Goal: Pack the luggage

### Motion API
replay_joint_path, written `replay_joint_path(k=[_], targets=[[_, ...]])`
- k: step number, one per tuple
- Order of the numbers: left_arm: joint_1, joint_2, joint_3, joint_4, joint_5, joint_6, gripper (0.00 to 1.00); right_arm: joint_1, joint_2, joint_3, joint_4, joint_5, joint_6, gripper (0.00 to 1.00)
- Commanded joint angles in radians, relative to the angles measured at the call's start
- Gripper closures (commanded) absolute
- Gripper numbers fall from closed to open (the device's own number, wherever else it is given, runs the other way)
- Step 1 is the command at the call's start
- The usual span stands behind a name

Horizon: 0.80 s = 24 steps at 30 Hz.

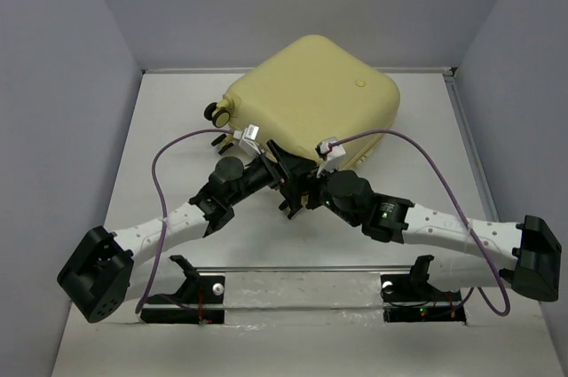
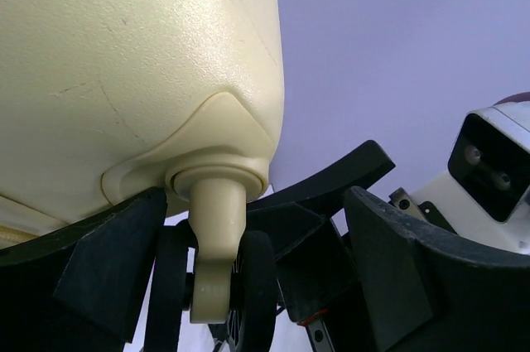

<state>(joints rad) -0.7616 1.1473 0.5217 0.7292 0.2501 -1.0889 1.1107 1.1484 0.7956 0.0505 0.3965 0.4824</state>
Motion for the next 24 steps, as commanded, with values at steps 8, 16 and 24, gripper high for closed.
replay_joint_path(k=[8, 16, 24], targets=[[0.002, -0.173, -0.037, -0.116, -0.049, 0.119, 0.01, -0.005, -0.056, 0.002, 0.095, 0.265, 0.030, 0.93], [-0.040, -0.368, -0.187, -0.361, -0.391, 0.357, 0.27, -0.005, -0.090, 0.053, -0.018, 0.190, -0.056, 0.93], [-0.335, -0.049, -0.132, -0.180, -0.601, 0.440, 0.49, -0.005, -0.049, 0.128, -0.044, 0.098, -0.080, 0.93]])
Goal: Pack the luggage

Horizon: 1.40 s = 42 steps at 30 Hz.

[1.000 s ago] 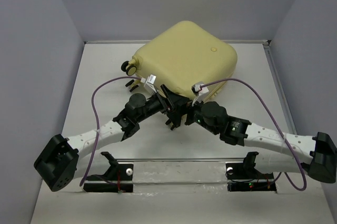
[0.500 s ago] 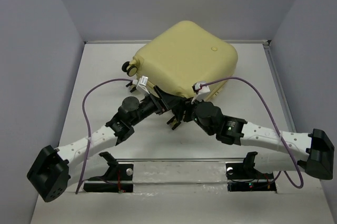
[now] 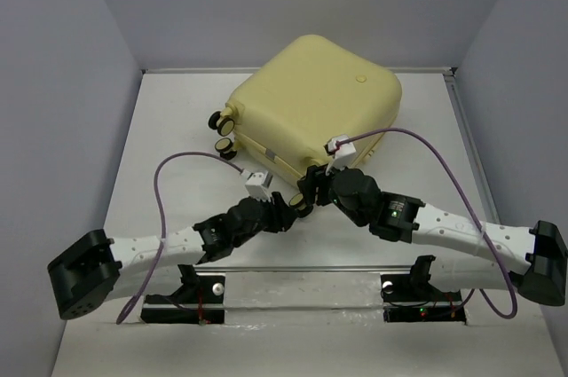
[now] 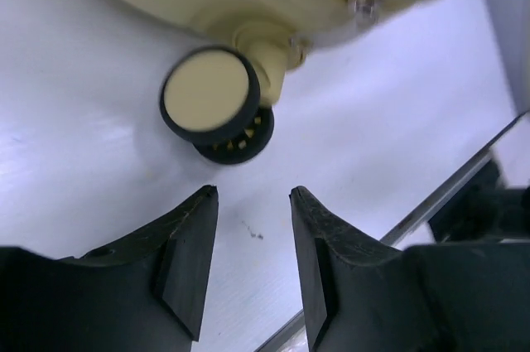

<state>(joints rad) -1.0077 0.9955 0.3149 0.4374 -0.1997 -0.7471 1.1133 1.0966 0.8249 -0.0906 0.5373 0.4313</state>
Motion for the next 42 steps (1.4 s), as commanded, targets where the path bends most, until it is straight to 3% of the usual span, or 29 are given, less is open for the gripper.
replay_joint_path(k=[1, 6, 21, 29, 34, 42], targets=[[-0.103, 0.132, 0.110, 0.138, -0.188, 0.109, 0.49, -0.007, 0.011, 0.105, 0.095, -0.062, -0.029, 0.93], [-0.134, 0.271, 0.168, 0.214, -0.305, 0.141, 0.43, -0.007, 0.016, 0.114, 0.094, -0.097, -0.022, 0.93], [-0.190, 0.345, 0.096, 0.633, -0.581, 0.230, 0.41, -0.007, 0.016, 0.111, 0.129, -0.209, 0.029, 0.93], [-0.233, 0.316, -0.007, 0.929, -0.656, 0.299, 0.46, -0.007, 0.028, 0.227, 0.135, -0.273, 0.053, 0.93], [-0.233, 0.327, 0.010, 0.980, -0.650, 0.357, 0.49, -0.007, 0.068, 0.330, 0.134, -0.365, 0.095, 0.93], [-0.232, 0.379, 0.053, 1.008, -0.650, 0.419, 0.60, -0.007, 0.075, 0.335, 0.183, -0.496, 0.129, 0.93]])
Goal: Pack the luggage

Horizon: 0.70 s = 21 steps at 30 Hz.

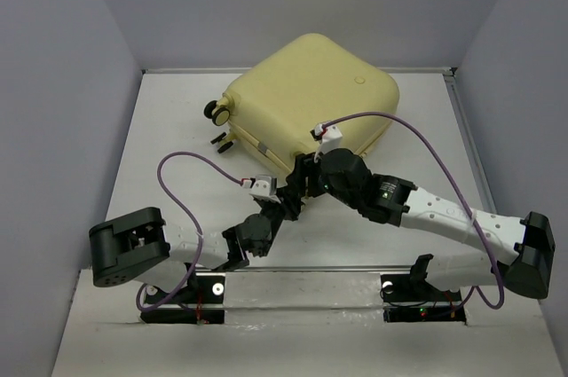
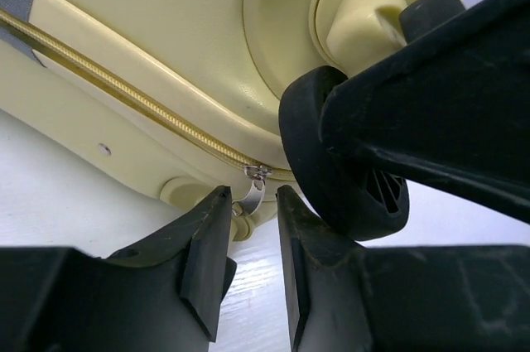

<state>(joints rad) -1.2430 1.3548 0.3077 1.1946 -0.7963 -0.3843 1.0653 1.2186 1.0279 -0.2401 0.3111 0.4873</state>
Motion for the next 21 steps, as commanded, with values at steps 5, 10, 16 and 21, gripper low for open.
replay_joint_path(k=[5, 10, 16, 21], targets=[[0.011, 0.052, 0.070, 0.283, -0.057, 0.056, 0.60, 0.041, -0.048, 0.129, 0.372, -0.303, 0.077, 0.93], [0.014, 0.112, 0.111, 0.324, -0.029, 0.050, 0.41, 0.041, -0.031, 0.118, 0.427, -0.371, 0.100, 0.93], [0.019, 0.175, 0.111, 0.422, -0.095, 0.044, 0.47, 0.050, -0.042, 0.093, 0.487, -0.412, 0.128, 0.93], [0.025, 0.156, 0.140, 0.428, -0.171, 0.116, 0.86, 0.050, -0.093, 0.023, 0.484, -0.356, 0.119, 0.93]])
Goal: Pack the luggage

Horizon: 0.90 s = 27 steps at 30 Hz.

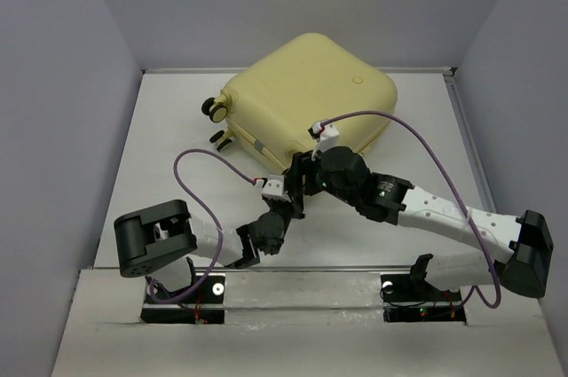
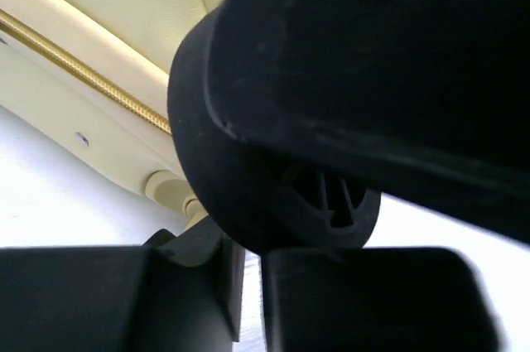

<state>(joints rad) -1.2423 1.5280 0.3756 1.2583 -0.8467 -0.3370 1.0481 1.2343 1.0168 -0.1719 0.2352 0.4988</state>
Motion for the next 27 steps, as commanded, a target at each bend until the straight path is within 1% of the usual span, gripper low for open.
replay_joint_path(k=[1, 4, 6, 9, 11, 13, 14, 16, 17, 18, 19, 20, 21, 22, 23, 24, 25, 26, 27], targets=[[0.024, -0.029, 0.071, 0.336, -0.139, 0.076, 0.94, 0.067, -0.142, 0.020, 0.416, -0.266, 0.103, 0.93], [0.037, -0.100, 0.025, 0.294, -0.161, 0.101, 0.94, 0.067, -0.202, -0.035, 0.379, -0.183, 0.081, 0.93], [0.049, -0.143, -0.013, 0.265, -0.172, 0.102, 0.94, 0.067, -0.271, -0.066, 0.356, -0.139, 0.069, 0.93], [0.081, -0.265, -0.114, 0.191, -0.189, 0.076, 0.94, 0.067, -0.361, -0.124, 0.292, -0.032, 0.043, 0.93], [0.113, -0.316, -0.148, 0.132, -0.186, 0.049, 0.94, 0.067, -0.406, -0.156, 0.267, -0.004, 0.035, 0.93], [0.141, -0.385, -0.178, 0.084, -0.178, 0.036, 0.94, 0.067, -0.462, -0.168, 0.206, 0.012, 0.026, 0.93], [0.179, -0.413, -0.187, 0.035, -0.164, 0.021, 0.94, 0.067, -0.482, -0.179, 0.184, 0.015, 0.026, 0.93], [0.227, -0.494, -0.193, -0.049, -0.144, -0.005, 0.94, 0.067, -0.537, -0.190, 0.080, 0.045, 0.024, 0.93], [0.248, -0.528, -0.190, -0.157, -0.143, -0.020, 0.94, 0.067, -0.562, -0.198, 0.046, 0.059, 0.026, 0.93], [0.294, -0.595, -0.182, -0.212, -0.146, -0.057, 0.94, 0.067, -0.587, -0.214, -0.027, 0.096, 0.027, 0.93], [0.320, -0.624, -0.179, -0.297, -0.132, -0.068, 0.94, 0.067, -0.654, -0.228, -0.061, 0.119, 0.036, 0.93], [0.349, -0.656, -0.179, -0.338, -0.126, -0.074, 0.94, 0.067, -0.692, -0.241, -0.092, 0.139, 0.046, 0.93], [0.404, -0.710, -0.170, -0.382, -0.127, -0.106, 0.94, 0.067, -0.731, -0.259, -0.160, 0.189, 0.064, 0.93], [0.438, -0.730, -0.162, -0.431, -0.126, -0.126, 0.94, 0.067, -0.772, -0.264, -0.188, 0.216, 0.072, 0.93], [0.470, -0.752, -0.153, -0.513, -0.117, -0.141, 0.94, 0.067, -0.848, -0.268, -0.213, 0.233, 0.079, 0.93], [0.503, -0.781, -0.141, -0.539, -0.112, -0.151, 0.94, 0.067, -0.881, -0.270, -0.239, 0.257, 0.086, 0.93], [0.564, -0.789, -0.135, -0.563, -0.092, -0.160, 0.94, 0.067, -0.909, -0.268, -0.294, 0.306, 0.095, 0.93], [0.593, -0.795, -0.126, -0.610, -0.075, -0.175, 0.94, 0.067, -0.944, -0.264, -0.317, 0.325, 0.099, 0.93], [0.618, -0.798, -0.112, -0.625, -0.065, -0.178, 0.94, 0.067, -0.952, -0.261, -0.345, 0.332, 0.098, 0.93]])
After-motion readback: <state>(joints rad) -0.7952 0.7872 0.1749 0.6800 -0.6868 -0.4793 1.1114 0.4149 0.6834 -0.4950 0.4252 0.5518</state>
